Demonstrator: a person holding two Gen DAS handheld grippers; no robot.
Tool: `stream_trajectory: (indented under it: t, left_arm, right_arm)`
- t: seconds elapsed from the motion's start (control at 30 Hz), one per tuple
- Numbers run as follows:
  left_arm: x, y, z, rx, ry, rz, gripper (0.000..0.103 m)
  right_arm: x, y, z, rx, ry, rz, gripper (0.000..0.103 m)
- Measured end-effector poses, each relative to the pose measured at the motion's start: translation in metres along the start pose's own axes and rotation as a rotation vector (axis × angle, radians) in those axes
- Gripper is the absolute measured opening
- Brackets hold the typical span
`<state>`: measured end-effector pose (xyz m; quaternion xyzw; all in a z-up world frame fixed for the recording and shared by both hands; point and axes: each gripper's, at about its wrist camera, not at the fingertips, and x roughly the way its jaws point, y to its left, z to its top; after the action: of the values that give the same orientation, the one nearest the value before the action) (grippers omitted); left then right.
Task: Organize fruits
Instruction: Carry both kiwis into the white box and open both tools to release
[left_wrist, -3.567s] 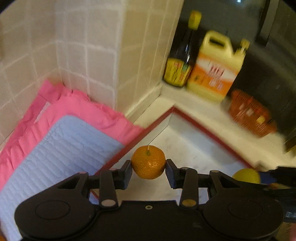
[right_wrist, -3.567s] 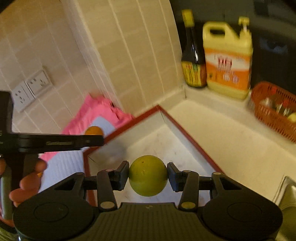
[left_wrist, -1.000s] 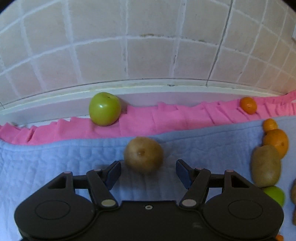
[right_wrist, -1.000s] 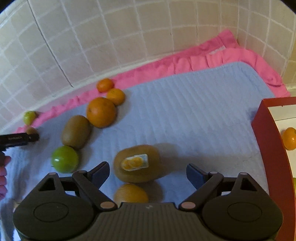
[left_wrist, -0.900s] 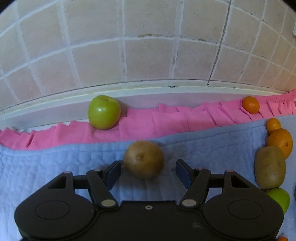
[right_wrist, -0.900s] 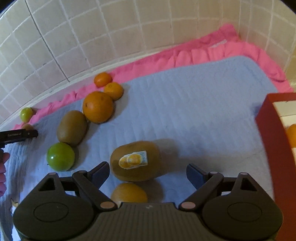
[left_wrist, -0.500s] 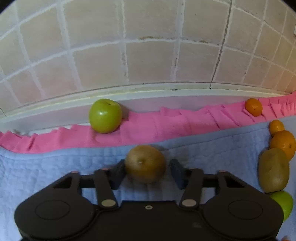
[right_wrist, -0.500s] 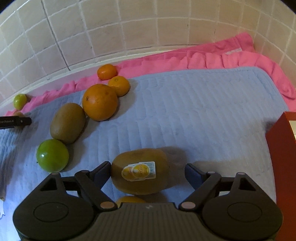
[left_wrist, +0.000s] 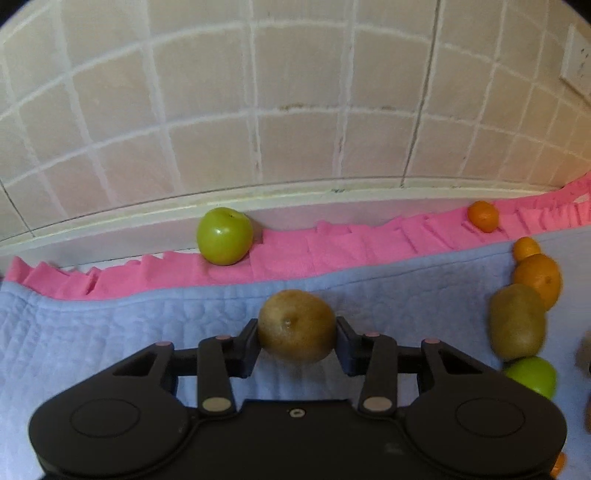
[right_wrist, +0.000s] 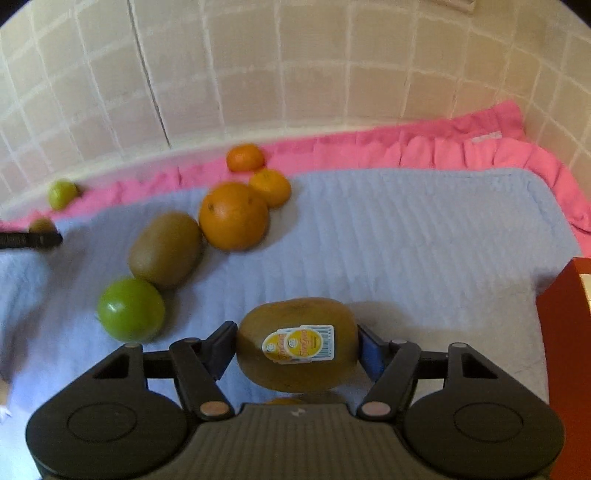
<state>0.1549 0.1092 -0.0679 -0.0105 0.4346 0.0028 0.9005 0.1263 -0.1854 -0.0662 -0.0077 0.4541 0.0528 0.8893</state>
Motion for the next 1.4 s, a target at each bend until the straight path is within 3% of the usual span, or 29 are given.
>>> stream_trajectory:
  t: [0.13,0.37,0.57,0.8,0.97,1.17,1.4]
  left_arm:
    - [-0.023,-0.011,-0.002,0.011,-0.025,-0.024,0.050]
    - [-0.069,-0.072,0.001,0.132,-0.101,-0.076,0.050]
    - [-0.094,-0.153,0.010,0.267,-0.147,-0.239,0.051]
    - [-0.108,-0.285,0.017,0.448,-0.187,-0.471,0.051]
    - [-0.108,-0.377,0.017,0.537,-0.159,-0.640,0.051]
    - [-0.083,-0.487,0.015,0.663,-0.034,-0.793,0.051]
    - [-0.036,-0.568,0.003,0.751,0.088,-0.780,0.050]
  right_arm:
    - [-0.031,-0.008,0.000,0.032,-0.063,0.022,0.070]
    - [-0.080,-0.046,-0.029,0.136,-0.118,0.036,0.070]
    - [-0.129,-0.095,-0.056,0.247,-0.155,-0.039,0.070]
    - [-0.186,-0.178,-0.089,0.406,-0.202,-0.223,0.070]
    - [-0.205,-0.243,-0.115,0.532,-0.188,-0.309,0.070]
    - [-0.188,-0.288,-0.132,0.613,-0.150,-0.257,0.070]
    - [-0.141,-0.309,-0.124,0.556,-0.097,-0.169,0.070]
